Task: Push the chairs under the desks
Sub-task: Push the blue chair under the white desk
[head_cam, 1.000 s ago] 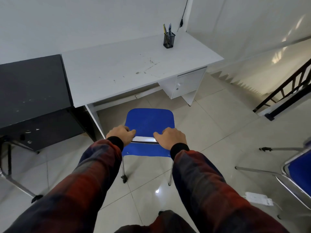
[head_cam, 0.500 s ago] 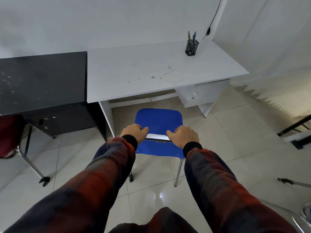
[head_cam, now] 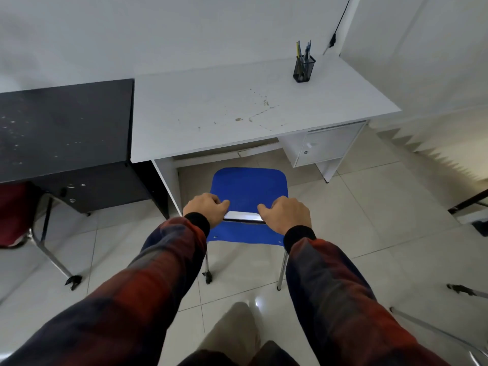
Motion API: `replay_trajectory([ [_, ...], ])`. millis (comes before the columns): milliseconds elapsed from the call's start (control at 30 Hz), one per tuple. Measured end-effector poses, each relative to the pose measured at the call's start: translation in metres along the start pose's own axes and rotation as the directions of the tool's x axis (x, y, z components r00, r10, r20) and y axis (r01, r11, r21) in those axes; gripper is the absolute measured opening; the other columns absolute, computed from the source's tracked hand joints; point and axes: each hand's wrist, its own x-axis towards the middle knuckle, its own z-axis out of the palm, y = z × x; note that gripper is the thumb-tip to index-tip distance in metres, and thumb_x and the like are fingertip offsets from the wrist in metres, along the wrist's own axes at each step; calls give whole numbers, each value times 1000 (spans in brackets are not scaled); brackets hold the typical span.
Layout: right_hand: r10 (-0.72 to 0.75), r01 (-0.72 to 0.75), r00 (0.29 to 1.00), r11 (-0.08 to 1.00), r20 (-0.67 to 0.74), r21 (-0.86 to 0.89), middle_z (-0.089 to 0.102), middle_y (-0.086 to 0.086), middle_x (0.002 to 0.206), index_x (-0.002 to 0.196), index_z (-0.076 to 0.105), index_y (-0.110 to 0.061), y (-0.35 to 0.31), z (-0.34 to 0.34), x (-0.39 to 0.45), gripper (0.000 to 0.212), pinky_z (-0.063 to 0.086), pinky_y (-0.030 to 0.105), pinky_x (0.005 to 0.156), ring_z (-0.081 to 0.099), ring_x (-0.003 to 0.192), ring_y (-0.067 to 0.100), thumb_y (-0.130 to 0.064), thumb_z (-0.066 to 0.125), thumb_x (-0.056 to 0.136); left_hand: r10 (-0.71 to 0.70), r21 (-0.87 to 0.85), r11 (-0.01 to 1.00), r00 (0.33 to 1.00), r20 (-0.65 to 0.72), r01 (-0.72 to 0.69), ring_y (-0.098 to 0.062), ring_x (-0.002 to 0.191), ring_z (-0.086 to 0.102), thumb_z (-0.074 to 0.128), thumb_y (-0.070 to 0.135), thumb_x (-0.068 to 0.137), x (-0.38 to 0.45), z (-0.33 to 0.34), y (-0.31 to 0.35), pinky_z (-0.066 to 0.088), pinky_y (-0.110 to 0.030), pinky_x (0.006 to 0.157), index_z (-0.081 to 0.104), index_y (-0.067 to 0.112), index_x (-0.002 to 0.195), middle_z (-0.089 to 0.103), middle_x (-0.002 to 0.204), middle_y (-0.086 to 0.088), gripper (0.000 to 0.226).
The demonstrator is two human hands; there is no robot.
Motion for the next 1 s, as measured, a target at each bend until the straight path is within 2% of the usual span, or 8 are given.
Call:
replay_trajectory([
  [167,-4,4,1000,1000,10,27,41,-1,55,62,46,-14,-15,0,21,50,36,29,52,38,51,16,-55,51,90,-22,-24,999,1000,-19,22,-15,58,54,53,42,87,25,-10,-2,37,-26,51,62,20,61,59,61,3,36],
  [467,-108,109,994,994,12,-2,36,-2,53,60,42,-15,-14,-19,95,51,31,27,50,34,49,17,-55,51,90,-73,-83,994,997,-38,70,-21,68,59,53,44,84,82,-18,25,43,-28,62,62,21,61,60,64,6,34],
  [567,-134,136,990,990,31,-43,37,-2,52,59,47,-15,10,-28,123,49,32,27,50,34,48,17,-54,51,88,-79,-67,995,997,-28,77,-19,70,60,51,48,84,87,-8,52,46,-29,65,68,22,71,63,71,5,34],
  [700,-156,157,987,986,34,-47,42,-2,52,60,55,-16,33,-35,139,47,36,28,50,38,48,17,-53,51,88,-102,-65,993,994,-30,100,-17,65,56,49,49,87,85,7,74,42,-27,62,70,21,75,62,71,5,36],
  [1000,-85,86,995,996,52,-7,42,-2,53,59,51,-16,29,-38,131,49,33,25,49,39,48,17,-56,51,88,-98,-79,992,994,-51,94,-24,66,62,51,45,84,78,3,77,51,-30,62,72,13,70,66,68,-3,41],
])
